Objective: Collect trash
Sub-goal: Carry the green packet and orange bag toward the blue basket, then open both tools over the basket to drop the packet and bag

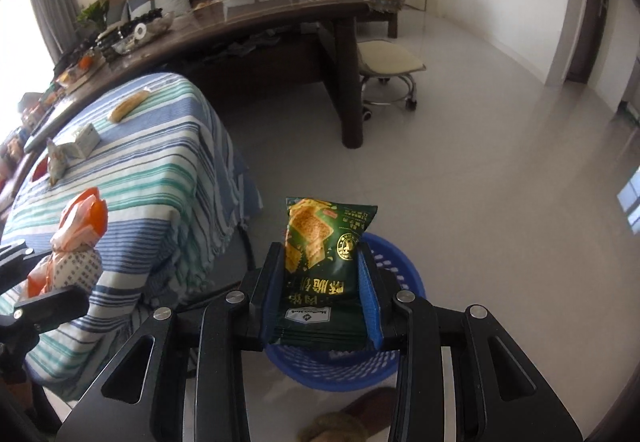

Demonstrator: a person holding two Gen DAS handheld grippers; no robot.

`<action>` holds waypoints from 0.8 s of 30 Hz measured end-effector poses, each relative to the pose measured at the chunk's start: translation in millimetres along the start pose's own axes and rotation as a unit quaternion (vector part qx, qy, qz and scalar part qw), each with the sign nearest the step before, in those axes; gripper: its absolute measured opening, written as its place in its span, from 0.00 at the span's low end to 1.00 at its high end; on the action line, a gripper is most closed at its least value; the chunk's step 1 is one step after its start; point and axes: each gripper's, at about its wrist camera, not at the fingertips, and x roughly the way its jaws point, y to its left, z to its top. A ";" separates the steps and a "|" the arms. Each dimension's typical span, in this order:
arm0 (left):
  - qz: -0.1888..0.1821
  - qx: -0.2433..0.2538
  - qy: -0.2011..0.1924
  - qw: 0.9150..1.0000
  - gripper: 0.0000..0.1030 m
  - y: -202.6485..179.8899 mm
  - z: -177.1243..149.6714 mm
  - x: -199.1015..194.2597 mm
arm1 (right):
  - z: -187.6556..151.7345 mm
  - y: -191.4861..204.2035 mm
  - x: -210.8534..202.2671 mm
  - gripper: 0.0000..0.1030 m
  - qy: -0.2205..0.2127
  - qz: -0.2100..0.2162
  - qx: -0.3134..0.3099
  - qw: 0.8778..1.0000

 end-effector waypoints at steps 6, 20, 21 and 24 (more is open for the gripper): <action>-0.002 0.013 0.027 1.000 0.44 -18.8 9.4 57.2 | -5.4 -33.0 -0.4 0.35 0.006 0.005 0.037 0.999; -0.011 -0.003 -0.002 1.000 0.64 -20.4 38.0 80.0 | 8.6 -66.5 -24.3 0.76 -0.068 -0.001 0.100 0.993; -0.010 -0.003 -0.007 1.000 0.64 -19.0 37.3 70.8 | 9.6 -64.6 -28.9 0.79 -0.078 -0.012 0.096 0.992; -0.001 0.002 -0.018 1.000 0.64 -14.5 28.5 41.5 | 13.6 -50.8 -39.4 0.91 -0.104 -0.043 0.076 0.991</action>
